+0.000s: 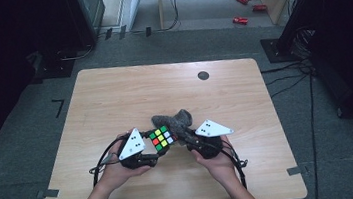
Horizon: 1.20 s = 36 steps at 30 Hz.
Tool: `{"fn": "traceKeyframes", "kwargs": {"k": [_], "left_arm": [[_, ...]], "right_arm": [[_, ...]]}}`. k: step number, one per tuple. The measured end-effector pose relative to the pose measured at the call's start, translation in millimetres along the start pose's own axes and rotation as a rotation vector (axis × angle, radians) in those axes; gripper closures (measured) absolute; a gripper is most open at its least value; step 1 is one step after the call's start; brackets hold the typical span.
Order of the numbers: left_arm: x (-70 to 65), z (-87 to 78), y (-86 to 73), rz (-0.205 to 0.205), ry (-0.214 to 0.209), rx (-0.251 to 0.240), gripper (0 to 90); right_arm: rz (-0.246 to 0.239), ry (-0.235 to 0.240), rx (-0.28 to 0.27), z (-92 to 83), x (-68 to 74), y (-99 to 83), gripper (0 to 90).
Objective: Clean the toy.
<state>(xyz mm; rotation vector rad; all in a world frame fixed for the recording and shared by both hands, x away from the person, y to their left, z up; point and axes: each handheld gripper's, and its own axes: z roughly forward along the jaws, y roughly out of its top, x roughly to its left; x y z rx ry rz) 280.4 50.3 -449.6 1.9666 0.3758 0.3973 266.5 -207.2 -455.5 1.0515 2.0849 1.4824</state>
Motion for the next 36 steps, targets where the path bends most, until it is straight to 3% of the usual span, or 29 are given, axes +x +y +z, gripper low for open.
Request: {"fn": "traceKeyframes", "kwargs": {"k": [4,7,11,18,24,28,31,33,36], "left_arm": [[4.0,-2.3,-1.3,-0.02,-0.014,-0.016,35.1],[0.9,2.4,-3.2,0.001,-0.008,0.013,35.1],[-4.1,5.2,-1.1,0.012,-0.011,0.017,35.1],[-1.5,1.8,-0.3,0.0,-0.017,0.008,35.1],[0.2,0.1,0.4,-0.004,0.023,-0.013,35.1],[1.8,-2.6,0.6,-0.011,0.011,-0.028,35.2],[2.5,-6.6,2.7,-0.024,-0.02,-0.074,35.2],[2.8,-8.4,3.5,-0.03,-0.041,-0.098,35.2],[4.8,-8.7,2.2,-0.038,-0.028,-0.091,35.2]], "right_arm": [[0.009,0.015,0.002,-0.8,-0.3,1.0,73.7],[-0.008,0.043,-0.036,-6.5,6.0,8.4,73.5],[-0.02,0.029,-0.065,-10.2,11.8,13.2,73.5],[0.011,0.034,-0.027,-3.3,6.2,3.7,73.5],[0.018,0.026,-0.027,-4.3,6.4,4.9,73.5],[0.026,-0.001,-0.015,-2.7,6.9,3.4,73.0],[0.04,-0.022,-0.01,-1.4,3.0,0.7,73.1],[0.05,-0.011,-0.011,-1.3,2.0,0.1,73.1],[0.036,0.0,-0.025,-1.8,4.9,0.9,74.7]]}}
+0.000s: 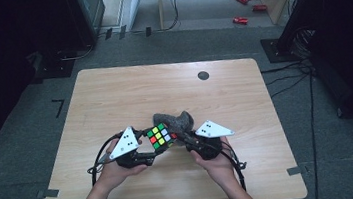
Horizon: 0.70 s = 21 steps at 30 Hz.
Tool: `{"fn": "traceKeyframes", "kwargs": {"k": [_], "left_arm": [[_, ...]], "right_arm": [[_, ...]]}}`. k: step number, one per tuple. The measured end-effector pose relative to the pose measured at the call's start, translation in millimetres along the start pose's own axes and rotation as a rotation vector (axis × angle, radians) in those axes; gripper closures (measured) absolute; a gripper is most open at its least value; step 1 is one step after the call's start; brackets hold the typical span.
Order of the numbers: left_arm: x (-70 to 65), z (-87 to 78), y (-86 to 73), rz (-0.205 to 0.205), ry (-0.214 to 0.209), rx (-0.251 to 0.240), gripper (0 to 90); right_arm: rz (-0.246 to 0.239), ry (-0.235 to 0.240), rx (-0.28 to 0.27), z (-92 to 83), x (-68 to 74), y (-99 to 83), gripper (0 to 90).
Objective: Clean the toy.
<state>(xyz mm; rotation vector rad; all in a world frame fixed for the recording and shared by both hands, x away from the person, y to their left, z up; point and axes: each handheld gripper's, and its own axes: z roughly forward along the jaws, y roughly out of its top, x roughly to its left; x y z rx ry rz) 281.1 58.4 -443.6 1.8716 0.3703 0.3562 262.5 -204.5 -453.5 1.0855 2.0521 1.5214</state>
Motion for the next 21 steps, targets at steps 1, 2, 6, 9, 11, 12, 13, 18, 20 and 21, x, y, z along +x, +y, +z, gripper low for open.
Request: {"fn": "traceKeyframes", "kwargs": {"k": [1,2,6,9,11,12,13,18,20,21], "left_arm": [[0.0,0.0,0.0,0.0,0.0,0.0,35.3],[0.5,0.1,-0.3,0.004,0.023,0.01,35.2],[2.9,0.1,-2.4,0.001,0.05,0.024,35.2],[3.8,-1.4,-2.2,-0.004,0.043,0.012,35.2],[3.3,-1.3,-2.2,0.002,0.04,0.013,35.2],[2.8,-0.4,-2.6,0.01,0.04,0.018,35.2],[0.5,3.0,-4.2,0.035,0.055,0.047,35.2],[-4.2,11.4,-10.1,0.083,0.073,0.11,35.2],[-4.9,12.5,-10.1,0.084,0.074,0.111,35.2],[-4.9,12.5,-10.1,0.084,0.074,0.111,35.2]], "right_arm": [[0.0,0.0,0.0,0.0,0.0,0.0,74.7],[0.003,0.02,-0.01,-1.3,0.1,0.4,74.9],[-0.028,0.039,-0.006,-1.5,6.6,1.6,75.3],[-0.014,0.075,-0.023,-3.6,7.2,3.8,75.5],[-0.015,0.081,-0.028,-4.5,6.8,4.4,75.5],[-0.016,0.089,-0.031,-5.4,6.5,4.9,75.5],[-0.015,0.097,-0.034,-6.7,7.1,6.4,75.5],[-0.034,0.107,-0.064,-11.0,12.2,11.6,75.3],[-0.032,0.117,-0.071,-12.5,14.0,13.5,75.3],[-0.038,0.116,-0.071,-12.6,15.1,14.0,75.3]]}}
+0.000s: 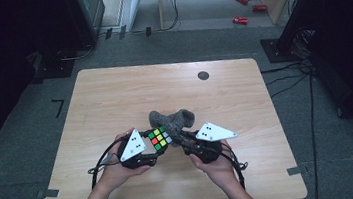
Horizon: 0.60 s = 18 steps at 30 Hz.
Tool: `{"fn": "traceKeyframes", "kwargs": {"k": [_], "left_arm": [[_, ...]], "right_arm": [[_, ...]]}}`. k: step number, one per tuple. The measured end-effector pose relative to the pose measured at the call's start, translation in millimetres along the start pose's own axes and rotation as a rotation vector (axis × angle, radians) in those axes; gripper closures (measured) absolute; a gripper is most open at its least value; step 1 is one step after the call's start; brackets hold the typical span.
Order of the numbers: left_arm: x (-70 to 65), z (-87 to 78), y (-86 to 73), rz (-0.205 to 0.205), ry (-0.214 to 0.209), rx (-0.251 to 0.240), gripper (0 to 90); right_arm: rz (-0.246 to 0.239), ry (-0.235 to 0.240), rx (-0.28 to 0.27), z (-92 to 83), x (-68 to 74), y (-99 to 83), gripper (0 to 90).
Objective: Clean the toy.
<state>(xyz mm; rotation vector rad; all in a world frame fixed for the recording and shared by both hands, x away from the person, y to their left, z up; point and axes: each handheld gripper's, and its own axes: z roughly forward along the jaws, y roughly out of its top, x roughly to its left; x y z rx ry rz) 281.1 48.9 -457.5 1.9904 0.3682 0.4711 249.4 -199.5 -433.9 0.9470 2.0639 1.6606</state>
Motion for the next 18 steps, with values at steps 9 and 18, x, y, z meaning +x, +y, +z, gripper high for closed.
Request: {"fn": "traceKeyframes", "kwargs": {"k": [9,18], "left_arm": [[5.0,-3.3,0.8,-0.024,0.008,-0.007,35.2],[-9.2,10.4,3.0,0.039,0.048,0.094,35.2]], "right_arm": [[0.02,-0.003,-0.005,0.2,-3.7,-2.8,74.9],[-0.071,0.037,0.045,14.9,22.4,-6.6,74.5]]}}
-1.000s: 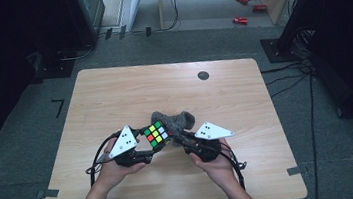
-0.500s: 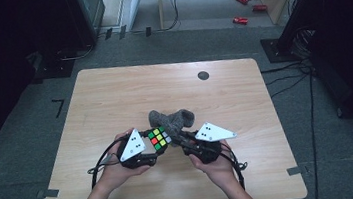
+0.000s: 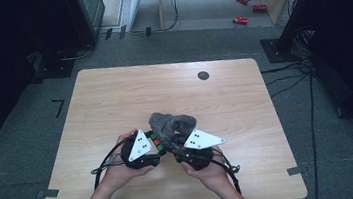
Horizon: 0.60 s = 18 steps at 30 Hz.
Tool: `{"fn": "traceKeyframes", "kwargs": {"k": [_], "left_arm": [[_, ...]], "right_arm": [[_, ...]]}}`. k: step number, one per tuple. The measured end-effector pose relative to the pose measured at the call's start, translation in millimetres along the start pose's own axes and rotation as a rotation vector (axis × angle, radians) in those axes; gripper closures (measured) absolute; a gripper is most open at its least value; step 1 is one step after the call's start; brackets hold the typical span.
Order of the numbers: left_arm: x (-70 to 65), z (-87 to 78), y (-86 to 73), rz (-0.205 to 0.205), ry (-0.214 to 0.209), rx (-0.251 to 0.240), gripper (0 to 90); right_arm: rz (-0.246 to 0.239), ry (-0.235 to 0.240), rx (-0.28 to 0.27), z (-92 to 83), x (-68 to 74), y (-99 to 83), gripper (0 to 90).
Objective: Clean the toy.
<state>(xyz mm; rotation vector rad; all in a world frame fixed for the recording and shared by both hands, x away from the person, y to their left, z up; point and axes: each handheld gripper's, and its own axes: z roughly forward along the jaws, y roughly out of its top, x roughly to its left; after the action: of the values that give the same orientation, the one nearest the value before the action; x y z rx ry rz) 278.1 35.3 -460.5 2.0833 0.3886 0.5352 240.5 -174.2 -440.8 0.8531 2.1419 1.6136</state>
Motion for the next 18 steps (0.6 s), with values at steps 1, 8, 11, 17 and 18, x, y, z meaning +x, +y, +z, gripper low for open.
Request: {"fn": "traceKeyframes", "kwargs": {"k": [1,8,11,17,18], "left_arm": [[-1.9,0.9,0.4,0.011,0.009,0.012,35.2],[0.3,-1.2,0.9,-0.016,-0.005,-0.007,35.2],[1.6,-2.3,1.2,-0.029,-0.005,-0.011,35.2],[0.6,0.2,1.4,-0.027,0.003,0.001,35.2],[-0.4,0.7,1.9,-0.018,0.004,0.004,35.2]], "right_arm": [[0.006,0.012,0.006,2.9,2.1,-2.1,74.5],[0.032,0.051,0.01,6.5,3.7,-3.4,74.6],[0.017,-0.018,-0.017,-1.9,-6.8,-0.6,74.6],[0.051,-0.026,-0.009,-1.4,-7.8,-3.0,74.3],[0.044,-0.016,-0.005,1.0,-3.5,-2.9,74.3]]}}
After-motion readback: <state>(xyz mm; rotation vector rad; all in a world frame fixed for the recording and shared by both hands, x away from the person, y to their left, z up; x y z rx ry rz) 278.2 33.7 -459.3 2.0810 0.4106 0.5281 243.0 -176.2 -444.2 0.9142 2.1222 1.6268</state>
